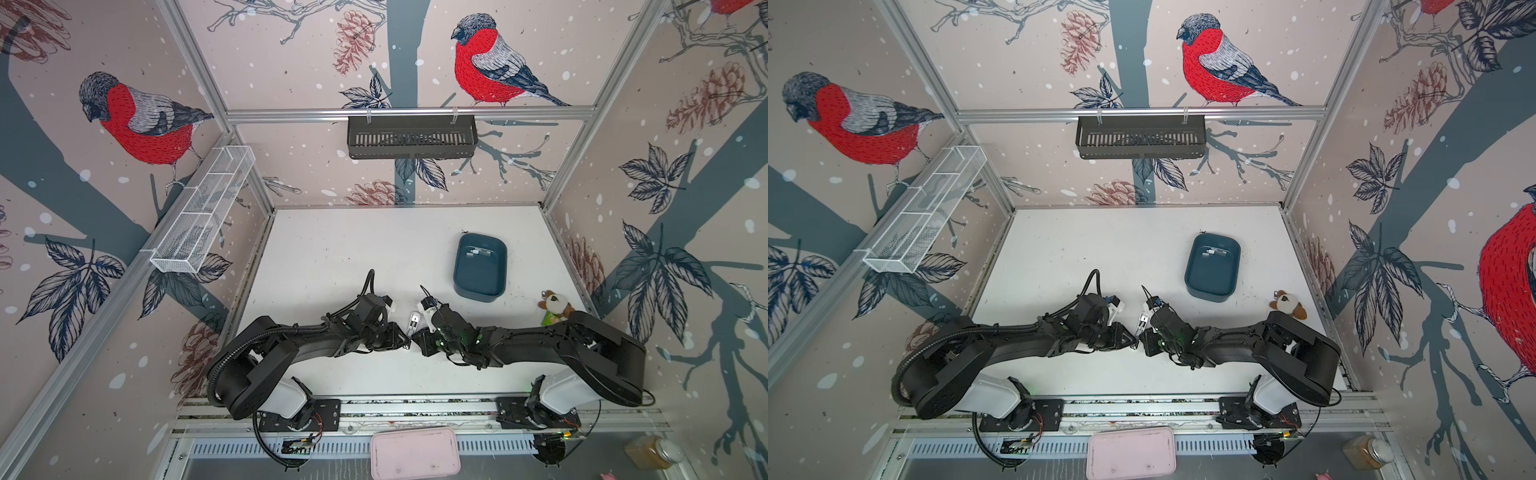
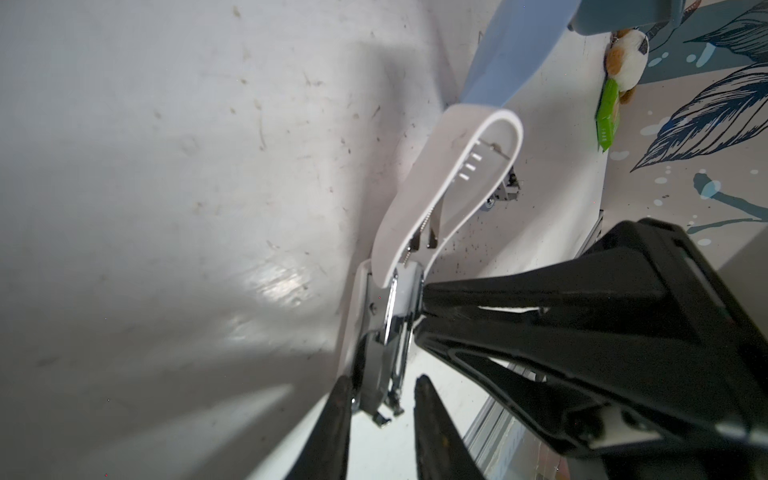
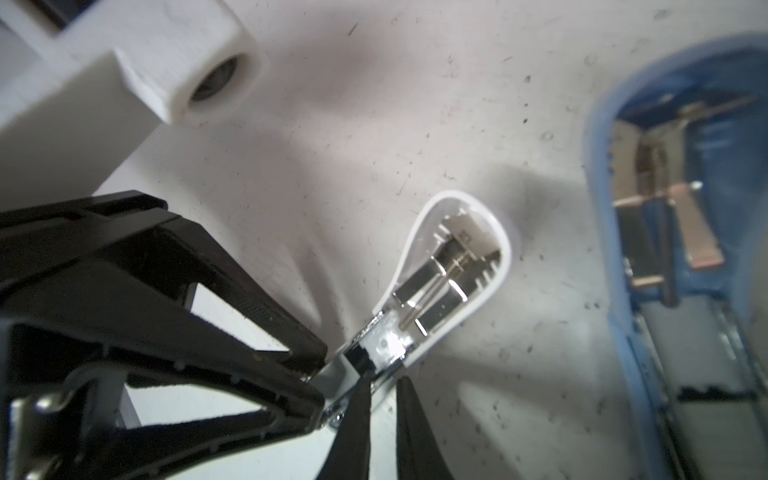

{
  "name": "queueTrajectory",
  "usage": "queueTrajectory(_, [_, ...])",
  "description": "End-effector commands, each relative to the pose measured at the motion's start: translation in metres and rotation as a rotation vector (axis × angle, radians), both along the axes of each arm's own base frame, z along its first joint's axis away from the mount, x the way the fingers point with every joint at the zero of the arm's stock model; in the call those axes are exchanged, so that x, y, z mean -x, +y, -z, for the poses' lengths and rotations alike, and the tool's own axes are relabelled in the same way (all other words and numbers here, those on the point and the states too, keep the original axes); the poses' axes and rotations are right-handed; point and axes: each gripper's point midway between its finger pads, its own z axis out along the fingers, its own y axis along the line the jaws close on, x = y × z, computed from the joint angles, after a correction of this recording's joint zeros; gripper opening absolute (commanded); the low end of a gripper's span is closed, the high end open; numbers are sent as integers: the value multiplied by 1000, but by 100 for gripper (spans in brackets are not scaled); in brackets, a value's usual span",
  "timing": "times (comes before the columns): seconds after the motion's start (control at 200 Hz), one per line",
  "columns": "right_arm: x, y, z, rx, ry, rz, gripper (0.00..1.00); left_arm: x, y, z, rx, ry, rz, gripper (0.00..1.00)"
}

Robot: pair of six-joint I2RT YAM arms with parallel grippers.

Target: Load the staples into the stapler

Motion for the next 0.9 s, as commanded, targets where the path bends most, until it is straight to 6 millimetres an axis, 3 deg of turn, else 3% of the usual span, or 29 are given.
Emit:
queueTrajectory(0.0, [0,5,-4,-23,-7,-6,15,-5,-7,-8,37,-23,1,25])
queueTrajectory(0.896, [0,4,0,-15,-7,-3,14,-7,-7,-4,-2,-22,12,19])
